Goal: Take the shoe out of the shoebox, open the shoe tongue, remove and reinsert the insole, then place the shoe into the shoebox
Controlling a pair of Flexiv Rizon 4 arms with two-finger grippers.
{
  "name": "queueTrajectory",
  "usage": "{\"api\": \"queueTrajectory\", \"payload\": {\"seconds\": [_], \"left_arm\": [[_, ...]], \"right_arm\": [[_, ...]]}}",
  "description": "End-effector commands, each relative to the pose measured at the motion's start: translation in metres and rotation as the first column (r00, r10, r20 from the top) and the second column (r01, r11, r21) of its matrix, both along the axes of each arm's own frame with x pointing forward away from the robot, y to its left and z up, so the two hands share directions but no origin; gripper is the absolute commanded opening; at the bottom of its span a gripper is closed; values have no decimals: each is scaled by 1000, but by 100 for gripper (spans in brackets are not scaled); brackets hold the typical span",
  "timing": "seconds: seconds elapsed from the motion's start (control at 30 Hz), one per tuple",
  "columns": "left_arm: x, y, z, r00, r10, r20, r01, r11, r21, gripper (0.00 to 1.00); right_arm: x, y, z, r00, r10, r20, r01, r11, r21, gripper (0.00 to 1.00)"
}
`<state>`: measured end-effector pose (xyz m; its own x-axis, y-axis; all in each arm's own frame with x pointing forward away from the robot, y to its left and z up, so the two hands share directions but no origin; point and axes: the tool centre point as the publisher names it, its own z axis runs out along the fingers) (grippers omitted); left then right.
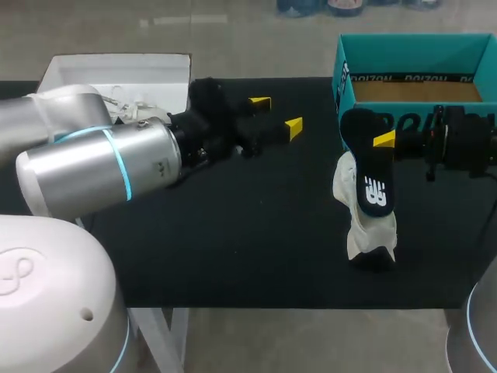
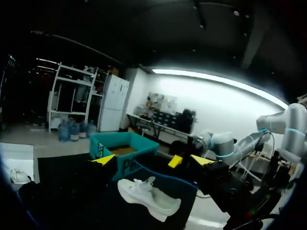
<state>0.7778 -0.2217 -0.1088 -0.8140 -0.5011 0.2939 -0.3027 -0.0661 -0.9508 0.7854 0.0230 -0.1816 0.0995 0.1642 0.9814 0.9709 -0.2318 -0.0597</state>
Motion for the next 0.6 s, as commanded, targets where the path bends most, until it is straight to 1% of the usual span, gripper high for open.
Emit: {"api": "queueTrajectory", "payload": {"seconds": [0.03,0.27,0.43,0.53,0.57,0.6], "left_arm": [[6,-2,5,995,-10,-100,13,1000,23,100],[16,-6,5,973,19,-231,-7,999,50,100],[22,-6,2,954,16,-299,-5,999,38,100],[31,-6,-3,923,40,-382,-21,998,52,100],[34,-5,-6,909,56,-413,-26,997,78,100],[36,-5,-9,894,44,-446,-14,997,71,100]], "right_arm": [[-1,1,0,1000,-4,0,4,1000,-1,0],[-1,1,0,1000,-4,0,4,1000,-1,0],[-1,1,0,1000,-4,0,4,1000,-1,0],[-1,1,0,1000,-4,0,4,1000,-1,0],[-1,1,0,1000,-4,0,4,1000,-1,0],[-1,1,0,1000,-4,0,4,1000,-1,0]]}}
